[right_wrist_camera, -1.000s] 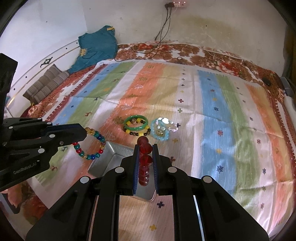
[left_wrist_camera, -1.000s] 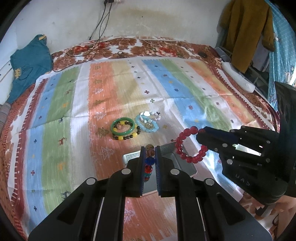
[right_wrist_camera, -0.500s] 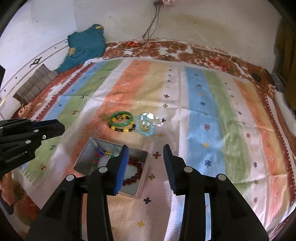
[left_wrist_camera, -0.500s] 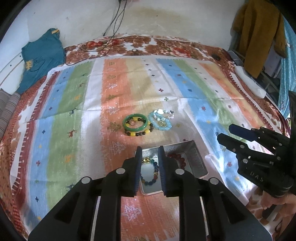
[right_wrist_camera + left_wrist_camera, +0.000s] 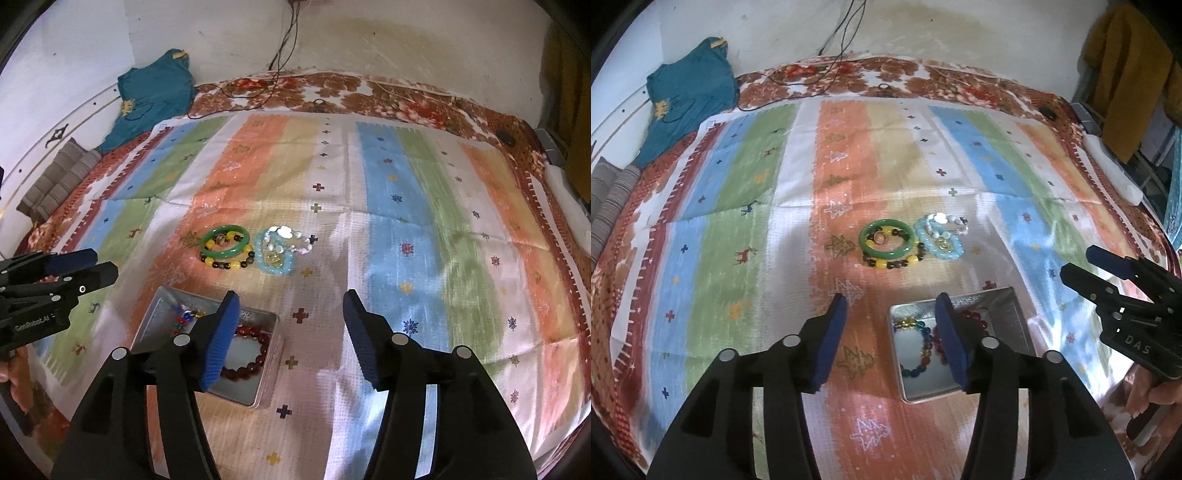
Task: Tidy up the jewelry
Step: 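Move both tools back toward the remaining bracelets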
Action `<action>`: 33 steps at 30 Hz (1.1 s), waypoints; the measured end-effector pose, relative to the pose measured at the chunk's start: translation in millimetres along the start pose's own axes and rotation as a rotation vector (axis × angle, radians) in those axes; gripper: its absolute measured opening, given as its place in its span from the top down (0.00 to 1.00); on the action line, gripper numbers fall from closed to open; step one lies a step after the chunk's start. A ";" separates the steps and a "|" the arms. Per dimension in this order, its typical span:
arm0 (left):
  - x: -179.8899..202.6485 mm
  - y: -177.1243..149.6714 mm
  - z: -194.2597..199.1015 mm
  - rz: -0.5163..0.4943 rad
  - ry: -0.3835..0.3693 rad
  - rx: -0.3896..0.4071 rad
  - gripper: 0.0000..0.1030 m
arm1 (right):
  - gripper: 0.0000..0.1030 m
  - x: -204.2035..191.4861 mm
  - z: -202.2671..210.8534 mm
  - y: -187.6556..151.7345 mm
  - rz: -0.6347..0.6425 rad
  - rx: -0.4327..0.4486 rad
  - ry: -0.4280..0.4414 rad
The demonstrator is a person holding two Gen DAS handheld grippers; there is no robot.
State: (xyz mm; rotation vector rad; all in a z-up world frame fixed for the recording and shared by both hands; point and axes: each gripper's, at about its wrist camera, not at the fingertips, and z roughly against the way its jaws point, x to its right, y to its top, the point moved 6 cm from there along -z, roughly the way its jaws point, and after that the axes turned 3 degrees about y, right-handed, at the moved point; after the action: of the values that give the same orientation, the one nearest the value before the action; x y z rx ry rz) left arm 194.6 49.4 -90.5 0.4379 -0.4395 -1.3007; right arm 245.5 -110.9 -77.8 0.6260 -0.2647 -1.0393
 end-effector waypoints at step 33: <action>-17.1 34.3 -67.4 0.004 0.053 -0.071 0.26 | 0.28 24.7 -64.7 28.2 -0.036 -0.070 -0.037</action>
State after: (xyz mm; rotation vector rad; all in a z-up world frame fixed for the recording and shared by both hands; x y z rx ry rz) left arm 255.4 77.5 -129.5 0.4107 -0.3480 -1.2938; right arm 309.5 -99.2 -114.5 0.5510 -0.2493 -1.0906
